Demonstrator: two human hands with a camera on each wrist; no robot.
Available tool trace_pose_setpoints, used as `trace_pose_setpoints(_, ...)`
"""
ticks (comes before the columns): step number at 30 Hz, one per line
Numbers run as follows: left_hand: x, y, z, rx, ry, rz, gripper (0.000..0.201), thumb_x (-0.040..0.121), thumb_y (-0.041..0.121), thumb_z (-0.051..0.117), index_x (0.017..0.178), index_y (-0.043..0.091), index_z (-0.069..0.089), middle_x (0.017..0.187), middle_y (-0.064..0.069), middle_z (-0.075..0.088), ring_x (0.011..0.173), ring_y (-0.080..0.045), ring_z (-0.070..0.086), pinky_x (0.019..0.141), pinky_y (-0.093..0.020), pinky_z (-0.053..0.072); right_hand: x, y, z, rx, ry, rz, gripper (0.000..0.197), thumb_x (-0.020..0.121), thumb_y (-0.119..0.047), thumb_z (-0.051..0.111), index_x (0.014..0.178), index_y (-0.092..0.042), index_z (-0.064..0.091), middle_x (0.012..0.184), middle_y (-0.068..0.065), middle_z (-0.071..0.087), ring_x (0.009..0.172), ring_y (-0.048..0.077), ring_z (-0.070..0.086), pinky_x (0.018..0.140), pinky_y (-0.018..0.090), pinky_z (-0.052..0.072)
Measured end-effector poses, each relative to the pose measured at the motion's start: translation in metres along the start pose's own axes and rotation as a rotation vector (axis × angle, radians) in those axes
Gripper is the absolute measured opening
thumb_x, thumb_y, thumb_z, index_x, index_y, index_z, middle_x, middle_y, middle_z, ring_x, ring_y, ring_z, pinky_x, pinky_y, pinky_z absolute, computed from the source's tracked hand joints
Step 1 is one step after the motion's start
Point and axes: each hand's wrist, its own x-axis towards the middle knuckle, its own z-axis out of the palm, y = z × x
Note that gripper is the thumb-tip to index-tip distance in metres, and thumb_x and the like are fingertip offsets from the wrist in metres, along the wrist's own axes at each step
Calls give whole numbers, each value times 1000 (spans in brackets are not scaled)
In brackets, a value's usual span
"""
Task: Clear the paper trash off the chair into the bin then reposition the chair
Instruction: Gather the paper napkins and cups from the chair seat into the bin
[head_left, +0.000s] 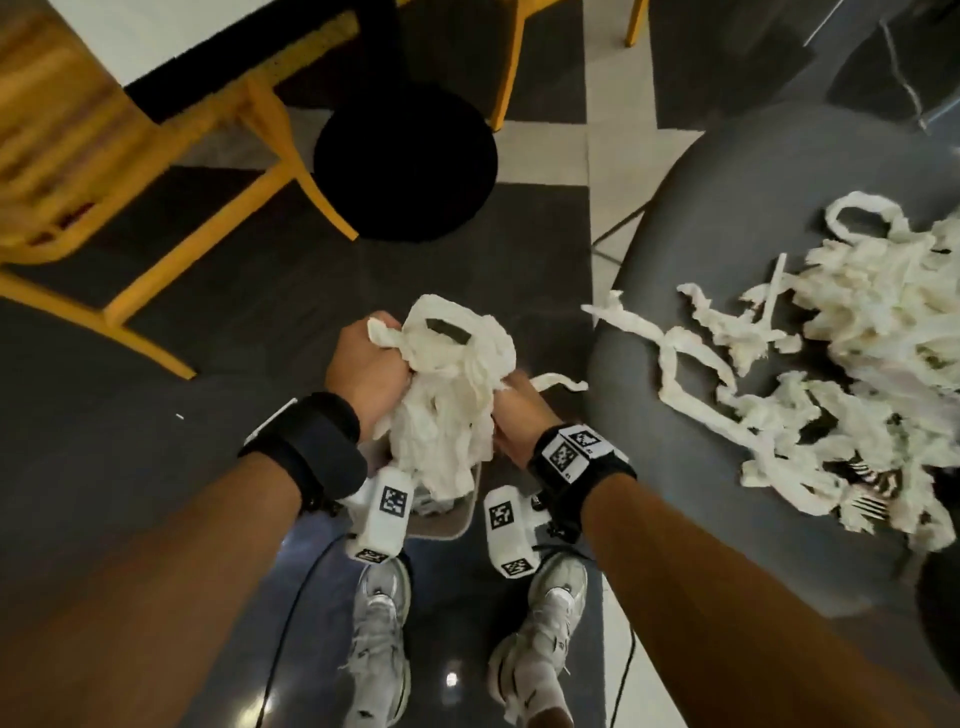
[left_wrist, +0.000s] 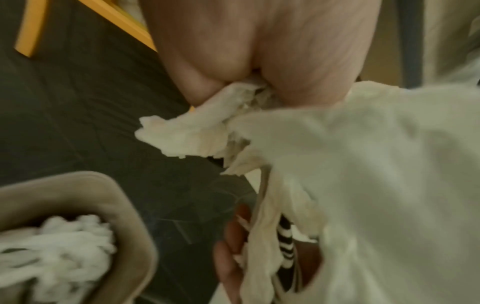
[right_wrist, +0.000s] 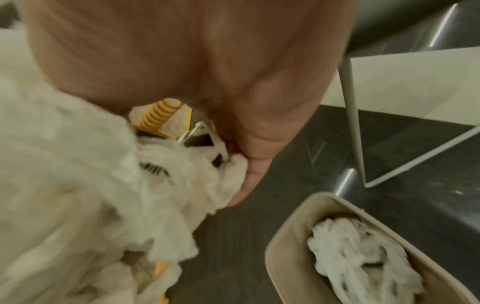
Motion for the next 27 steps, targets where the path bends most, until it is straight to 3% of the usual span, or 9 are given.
trace_pose_setpoints(3, 3, -58, -10, 8, 10, -92, 22, 89, 26, 65, 96, 6, 62, 86, -4, 66, 76, -17, 61, 60, -29, 48, 27, 39, 36, -10, -11, 67, 54, 81, -40, 59, 130, -18, 55, 112, 0, 65, 82, 19, 64, 74, 38, 55)
trace_pose_setpoints(5, 6, -99, -11, -27, -4, -180, 23, 88, 31, 65, 99, 11, 67, 88, -1, 71, 80, -17, 67, 59, -27, 48, 41, 65, 58, 8, -13, 146, 40, 79, -44, 62, 115, -27, 64, 106, 1, 71, 87, 22, 68, 82, 42, 57)
trace_pose_setpoints(7, 6, -132, -9, -89, -7, -256, 15, 89, 23, 60, 98, 16, 69, 89, -1, 73, 86, -22, 71, 62, -27, 50, 57, 91, 78, 20, 3, 176, 31, 79, -48, 67, 100, -25, 69, 101, 4, 73, 92, 24, 70, 88, 43, 57)
trace_pose_setpoints(9, 12, -162, -5, -123, -25, -287, 13, 93, 13, 56, 86, 20, 63, 81, 0, 67, 81, -23, 67, 60, -24, 50, 78, 116, 93, -61, -16, 233, 38, 84, -44, 64, 110, -17, 67, 110, 9, 71, 99, 30, 68, 91, 45, 56)
trace_pose_setpoints(12, 25, -200, 6, -92, -108, -284, 22, 96, 18, 59, 79, 28, 50, 81, 10, 57, 75, -9, 57, 50, -9, 45, 107, 148, 105, -347, 80, 272, 44, 100, -22, 49, 140, -3, 46, 139, 19, 54, 127, 37, 54, 106, 43, 47)
trace_pose_setpoints(14, 39, -221, 15, -12, -190, -285, 9, 92, 25, 63, 90, 29, 55, 92, 11, 61, 86, -7, 61, 64, -13, 49, 122, 161, 108, -524, 128, 324, 49, 104, -22, 43, 149, -4, 34, 151, 17, 44, 139, 36, 42, 113, 44, 37)
trace_pose_setpoints(18, 56, -242, 29, 101, -284, -292, 52, 89, 34, 61, 138, 27, 46, 124, 11, 60, 113, -13, 58, 90, -28, 44, 130, 156, 106, -884, 51, 261, 40, 109, -20, 33, 145, -4, 42, 150, 14, 47, 141, 34, 41, 115, 45, 35)
trace_pose_setpoints(23, 69, -230, 32, 269, -266, -287, 57, 97, 36, 53, 149, 21, 36, 144, -4, 53, 131, -26, 51, 97, -29, 40, 116, 140, 97, -859, -34, 237, 36, 104, -13, 43, 136, 3, 52, 142, 17, 54, 135, 35, 48, 112, 42, 36)
trace_pose_setpoints(27, 72, -221, 33, 446, -267, -256, 67, 96, 27, 54, 155, 20, 23, 136, -14, 58, 120, -35, 58, 95, -38, 49, 106, 122, 86, -830, -37, 305, 35, 105, -14, 40, 136, -5, 53, 133, 13, 58, 129, 33, 53, 107, 38, 41)
